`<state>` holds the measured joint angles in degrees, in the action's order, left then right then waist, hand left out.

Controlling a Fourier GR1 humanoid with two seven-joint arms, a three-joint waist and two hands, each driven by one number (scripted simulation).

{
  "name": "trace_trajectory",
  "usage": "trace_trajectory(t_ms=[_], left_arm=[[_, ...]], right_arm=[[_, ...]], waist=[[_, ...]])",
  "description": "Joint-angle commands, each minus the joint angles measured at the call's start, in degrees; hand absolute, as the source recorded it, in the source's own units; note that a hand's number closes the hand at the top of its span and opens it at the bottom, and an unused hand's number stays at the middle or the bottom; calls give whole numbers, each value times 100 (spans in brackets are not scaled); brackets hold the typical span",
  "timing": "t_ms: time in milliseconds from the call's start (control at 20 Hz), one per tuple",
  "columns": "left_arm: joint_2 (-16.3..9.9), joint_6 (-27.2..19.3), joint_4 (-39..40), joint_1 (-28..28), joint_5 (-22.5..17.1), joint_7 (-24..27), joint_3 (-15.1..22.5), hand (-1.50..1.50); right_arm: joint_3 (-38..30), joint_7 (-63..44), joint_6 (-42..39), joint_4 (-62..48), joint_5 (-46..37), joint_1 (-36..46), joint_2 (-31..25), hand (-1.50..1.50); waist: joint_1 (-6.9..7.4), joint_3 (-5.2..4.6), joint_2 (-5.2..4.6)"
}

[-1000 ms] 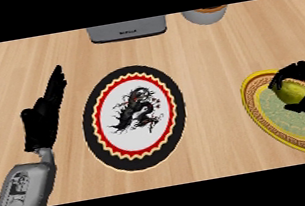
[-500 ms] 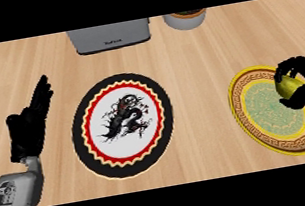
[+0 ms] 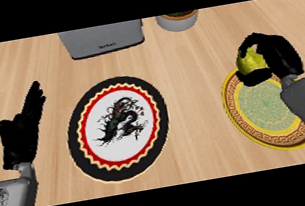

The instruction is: Pick the pear from the plate and place it in the plate

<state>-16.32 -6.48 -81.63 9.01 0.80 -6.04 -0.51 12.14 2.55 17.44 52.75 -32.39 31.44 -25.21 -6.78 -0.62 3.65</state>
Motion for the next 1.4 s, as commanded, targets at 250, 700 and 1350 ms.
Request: trace_trajectory(t_ms=[250, 700, 1350], left_arm=[[88, 31, -213, 28, -25, -62, 88, 0], [269, 233, 90, 422, 70, 219, 266, 0], [416, 270, 214, 923, 196, -58, 298, 0]], right_arm=[[1197, -2082, 220, 2553, -868, -268, 1303, 150], [2219, -4766, -530, 3573, -2194, 78, 2491, 150], [3455, -5698, 895, 562, -804, 1341, 2520, 150]], waist=[[267, 30, -146], [668, 57, -354], [913, 62, -417]])
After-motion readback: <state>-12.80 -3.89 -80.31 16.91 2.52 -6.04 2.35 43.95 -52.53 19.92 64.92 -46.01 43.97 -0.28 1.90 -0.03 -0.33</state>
